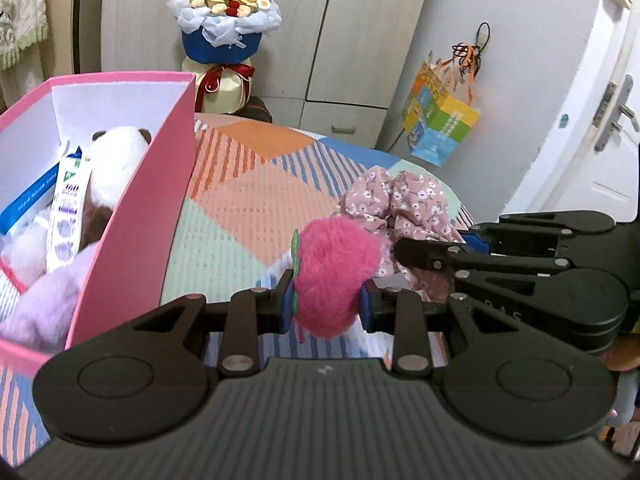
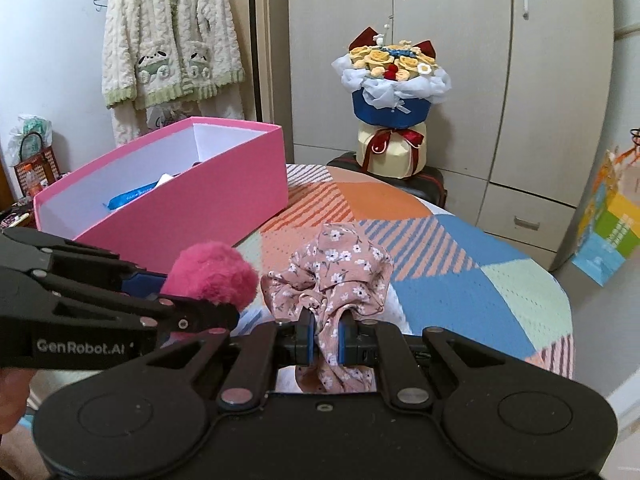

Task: Organize soft objects
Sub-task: 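Carry the strawberry plush with the left tool while the right tool carries the scrunchie over the box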

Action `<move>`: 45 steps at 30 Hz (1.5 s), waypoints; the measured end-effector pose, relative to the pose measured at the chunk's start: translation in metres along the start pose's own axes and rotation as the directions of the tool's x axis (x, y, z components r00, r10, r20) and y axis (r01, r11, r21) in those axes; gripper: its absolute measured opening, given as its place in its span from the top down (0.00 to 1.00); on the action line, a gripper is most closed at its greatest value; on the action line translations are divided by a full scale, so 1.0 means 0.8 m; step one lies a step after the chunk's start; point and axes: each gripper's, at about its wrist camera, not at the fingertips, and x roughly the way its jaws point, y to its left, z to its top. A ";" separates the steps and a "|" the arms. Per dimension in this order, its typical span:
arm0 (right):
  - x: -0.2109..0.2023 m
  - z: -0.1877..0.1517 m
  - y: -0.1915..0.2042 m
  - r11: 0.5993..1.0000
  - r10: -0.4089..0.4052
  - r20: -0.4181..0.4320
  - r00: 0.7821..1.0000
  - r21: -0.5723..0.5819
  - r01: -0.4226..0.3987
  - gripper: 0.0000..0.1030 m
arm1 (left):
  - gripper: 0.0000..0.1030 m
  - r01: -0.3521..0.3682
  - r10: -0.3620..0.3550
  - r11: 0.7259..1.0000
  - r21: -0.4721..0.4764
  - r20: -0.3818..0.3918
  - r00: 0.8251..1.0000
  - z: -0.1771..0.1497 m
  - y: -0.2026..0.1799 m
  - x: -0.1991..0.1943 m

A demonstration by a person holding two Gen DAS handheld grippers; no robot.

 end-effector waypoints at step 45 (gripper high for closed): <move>-0.049 0.074 0.213 0.922 0.387 -0.026 0.922 0.008 -0.387 0.86 | 0.71 0.011 -0.014 0.982 0.191 0.016 1.000 0.028 0.166 -0.225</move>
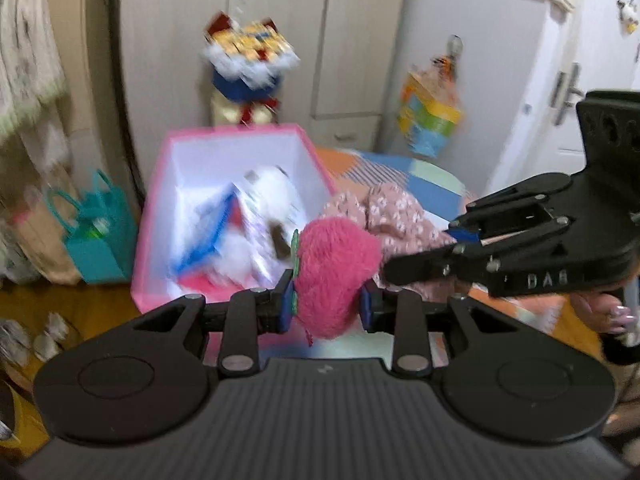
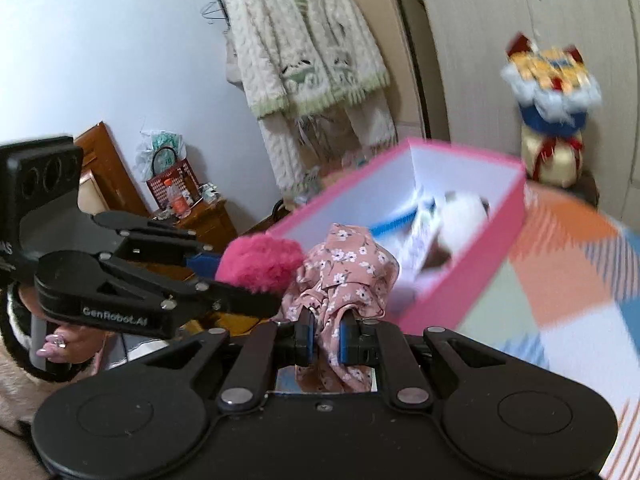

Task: Organize soft objects
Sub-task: 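Carry the strawberry plush with the left tool while the right tool carries the scrunchie over the box, then open the left tool over the box while the right tool releases the scrunchie into it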

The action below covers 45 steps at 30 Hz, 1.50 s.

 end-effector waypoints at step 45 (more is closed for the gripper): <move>0.184 0.140 -0.123 0.987 -0.157 0.030 0.987 0.030 0.156 0.46 | 0.41 -0.193 0.194 0.979 -0.059 0.016 0.981 0.062 0.104 0.118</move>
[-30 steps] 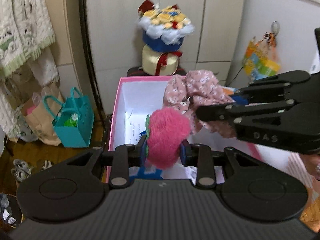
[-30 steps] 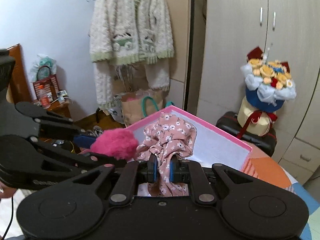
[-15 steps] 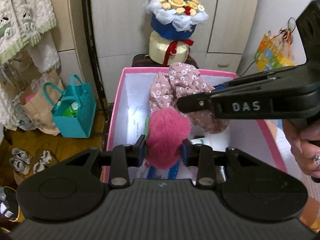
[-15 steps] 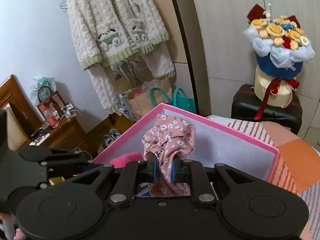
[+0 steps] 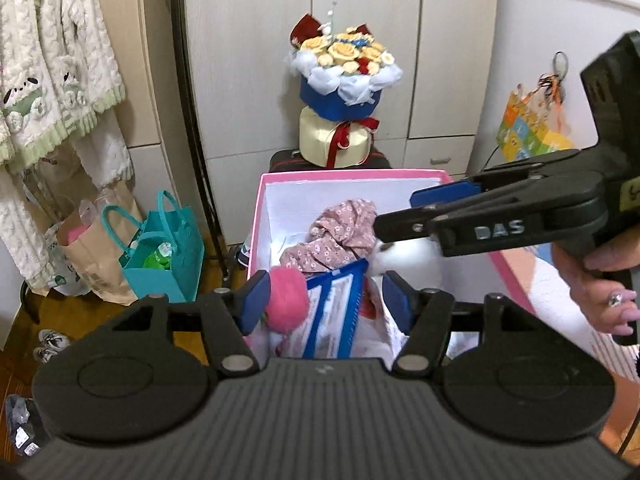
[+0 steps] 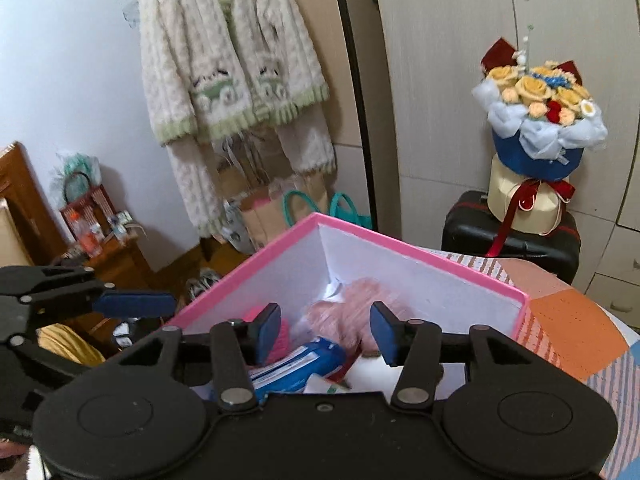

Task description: Organize soft objects

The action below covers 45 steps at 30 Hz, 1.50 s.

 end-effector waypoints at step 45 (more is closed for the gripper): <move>-0.293 -0.167 0.093 0.813 -0.582 0.093 0.808 0.065 0.579 0.00 | 0.00 -0.070 0.073 0.996 0.063 -0.037 0.997 -0.064 -0.148 -0.169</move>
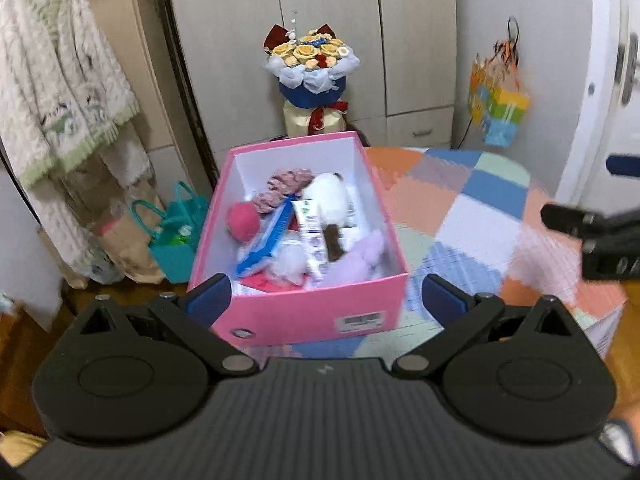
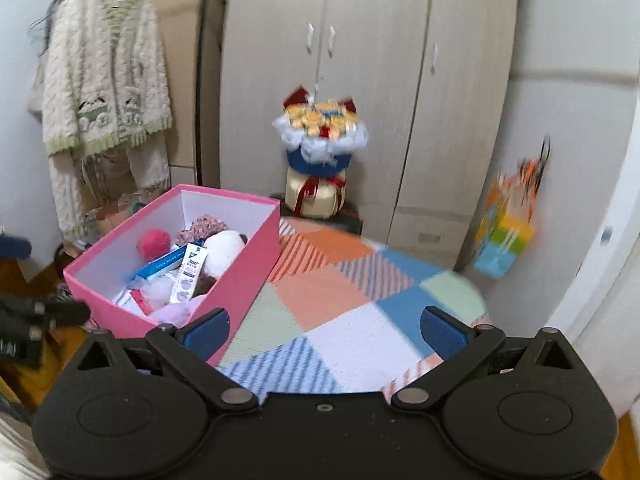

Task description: Organize soft objects

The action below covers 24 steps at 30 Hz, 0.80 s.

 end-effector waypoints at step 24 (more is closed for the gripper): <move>-0.052 -0.057 -0.028 0.987 0.002 0.034 0.999 0.159 -0.007 0.00 | 0.00 0.040 -0.034 0.998 -0.043 0.121 0.992 -0.047 -0.034 -0.012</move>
